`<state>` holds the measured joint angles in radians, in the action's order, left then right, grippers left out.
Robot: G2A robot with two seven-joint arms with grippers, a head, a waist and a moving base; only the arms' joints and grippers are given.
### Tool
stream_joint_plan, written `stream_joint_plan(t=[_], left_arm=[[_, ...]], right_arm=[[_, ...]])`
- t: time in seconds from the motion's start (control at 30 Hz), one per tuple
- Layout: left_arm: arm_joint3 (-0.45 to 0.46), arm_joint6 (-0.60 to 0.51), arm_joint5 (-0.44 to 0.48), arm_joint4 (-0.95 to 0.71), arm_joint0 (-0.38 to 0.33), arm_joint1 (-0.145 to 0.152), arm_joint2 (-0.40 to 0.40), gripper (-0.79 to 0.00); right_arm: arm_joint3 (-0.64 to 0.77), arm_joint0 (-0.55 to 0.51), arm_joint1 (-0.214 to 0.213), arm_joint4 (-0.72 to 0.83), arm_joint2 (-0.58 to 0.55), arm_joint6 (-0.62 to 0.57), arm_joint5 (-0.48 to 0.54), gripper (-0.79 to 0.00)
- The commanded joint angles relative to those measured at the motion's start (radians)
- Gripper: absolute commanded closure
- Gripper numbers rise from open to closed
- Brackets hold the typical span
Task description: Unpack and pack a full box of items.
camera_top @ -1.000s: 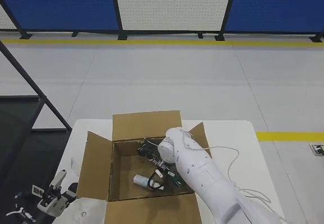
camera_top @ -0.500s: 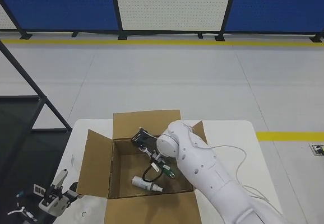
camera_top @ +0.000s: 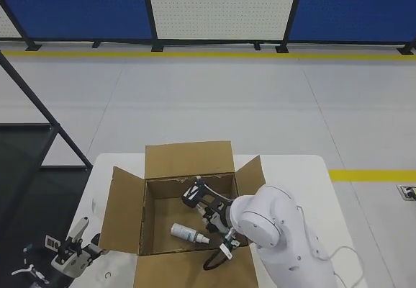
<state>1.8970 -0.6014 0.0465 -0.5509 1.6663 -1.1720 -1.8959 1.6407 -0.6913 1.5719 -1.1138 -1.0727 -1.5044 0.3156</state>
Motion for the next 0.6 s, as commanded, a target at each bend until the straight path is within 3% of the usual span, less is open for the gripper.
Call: stream_joint_plan(t=[0.0, 0.57], left_arm=[[0.0, -0.001, 0.002, -0.002, -0.001, 0.0, 0.0, -0.785], [-0.02, 0.0, 0.005, -0.013, -0.01, 0.003, 0.0, -0.785]], right_arm=[[-0.003, 0.002, 0.0, 0.001, 0.0, -0.001, -0.001, 0.0], [-0.051, 0.011, -0.003, 0.035, 0.012, 0.051, -0.001, 0.0]])
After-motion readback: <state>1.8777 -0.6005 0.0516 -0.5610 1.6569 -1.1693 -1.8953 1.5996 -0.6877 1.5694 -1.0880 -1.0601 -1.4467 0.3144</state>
